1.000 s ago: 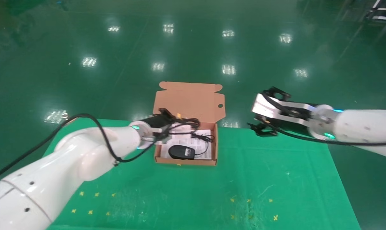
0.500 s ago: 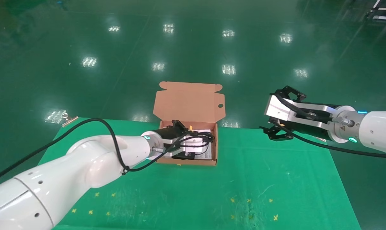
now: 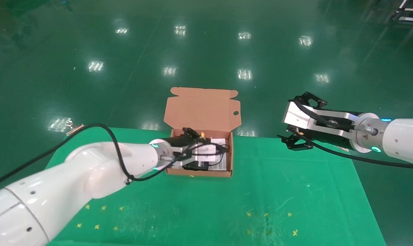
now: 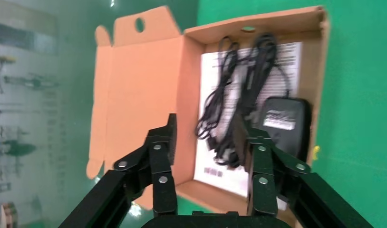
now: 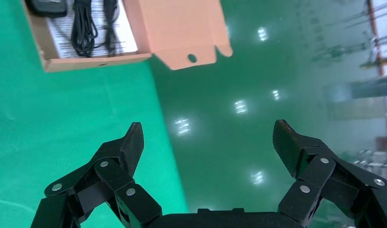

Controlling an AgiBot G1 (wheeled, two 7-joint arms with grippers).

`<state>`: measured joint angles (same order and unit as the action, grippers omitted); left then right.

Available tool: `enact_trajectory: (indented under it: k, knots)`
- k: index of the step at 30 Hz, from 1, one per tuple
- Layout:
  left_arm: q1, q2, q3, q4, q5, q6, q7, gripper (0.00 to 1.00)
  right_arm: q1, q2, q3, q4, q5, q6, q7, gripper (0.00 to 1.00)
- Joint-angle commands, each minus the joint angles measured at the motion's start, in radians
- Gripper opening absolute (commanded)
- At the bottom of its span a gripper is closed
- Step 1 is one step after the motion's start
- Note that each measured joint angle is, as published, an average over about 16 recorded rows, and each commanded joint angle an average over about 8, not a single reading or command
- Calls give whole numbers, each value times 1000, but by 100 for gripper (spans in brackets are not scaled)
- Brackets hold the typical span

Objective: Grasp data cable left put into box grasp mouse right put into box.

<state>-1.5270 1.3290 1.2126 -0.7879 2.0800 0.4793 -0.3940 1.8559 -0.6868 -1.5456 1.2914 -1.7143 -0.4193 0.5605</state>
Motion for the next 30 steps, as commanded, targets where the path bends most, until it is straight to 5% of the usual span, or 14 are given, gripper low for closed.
enact_trajectory:
  k: [1, 17, 30]
  knots:
    - [-7, -5, -3, -6, -21, 15, -4, 100, 9, -1, 3, 2, -8, 4, -5, 100]
    - [-158, 22, -56, 181, -14, 9, -106, 100, 133, 20, 36, 38, -68, -96, -30, 100]
    - [-60, -97, -200, 77, -232, 176, -55, 100, -18, 31, 242, 31, 106, -265, -87, 100]
